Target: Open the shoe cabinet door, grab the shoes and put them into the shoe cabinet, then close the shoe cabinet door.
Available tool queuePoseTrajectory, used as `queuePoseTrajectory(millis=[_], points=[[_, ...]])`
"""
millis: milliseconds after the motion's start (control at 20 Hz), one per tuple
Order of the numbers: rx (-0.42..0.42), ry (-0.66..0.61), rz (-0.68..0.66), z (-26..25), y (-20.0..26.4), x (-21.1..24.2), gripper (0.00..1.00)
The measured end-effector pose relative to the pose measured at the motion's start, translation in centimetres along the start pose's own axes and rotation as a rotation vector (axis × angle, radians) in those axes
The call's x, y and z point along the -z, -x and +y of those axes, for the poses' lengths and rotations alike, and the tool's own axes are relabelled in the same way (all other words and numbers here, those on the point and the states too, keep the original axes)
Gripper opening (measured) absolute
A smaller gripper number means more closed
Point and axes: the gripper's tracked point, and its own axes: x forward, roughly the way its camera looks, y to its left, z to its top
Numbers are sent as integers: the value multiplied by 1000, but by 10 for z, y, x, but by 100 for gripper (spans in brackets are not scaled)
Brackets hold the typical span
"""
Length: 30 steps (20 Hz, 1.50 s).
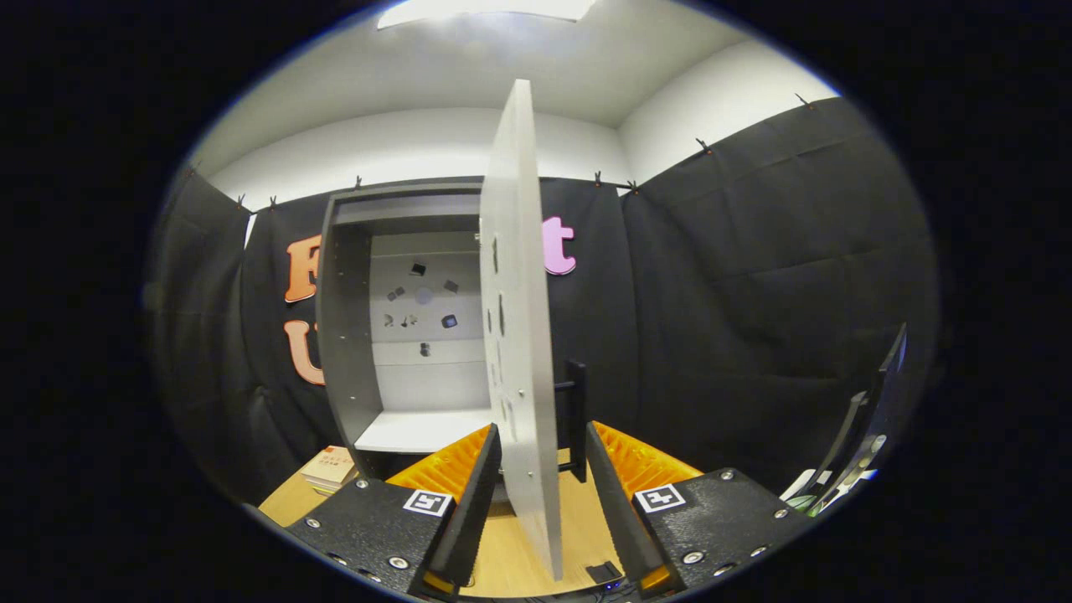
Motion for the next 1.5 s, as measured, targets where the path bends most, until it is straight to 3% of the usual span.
queuePoseTrajectory(millis=[350,700,1000,1500], points=[[-116,36,1,66,12,-5,65],[-211,49,100,131,9,44,65],[-261,37,266,175,-1,134,65],[-263,60,602,192,-10,308,65]])
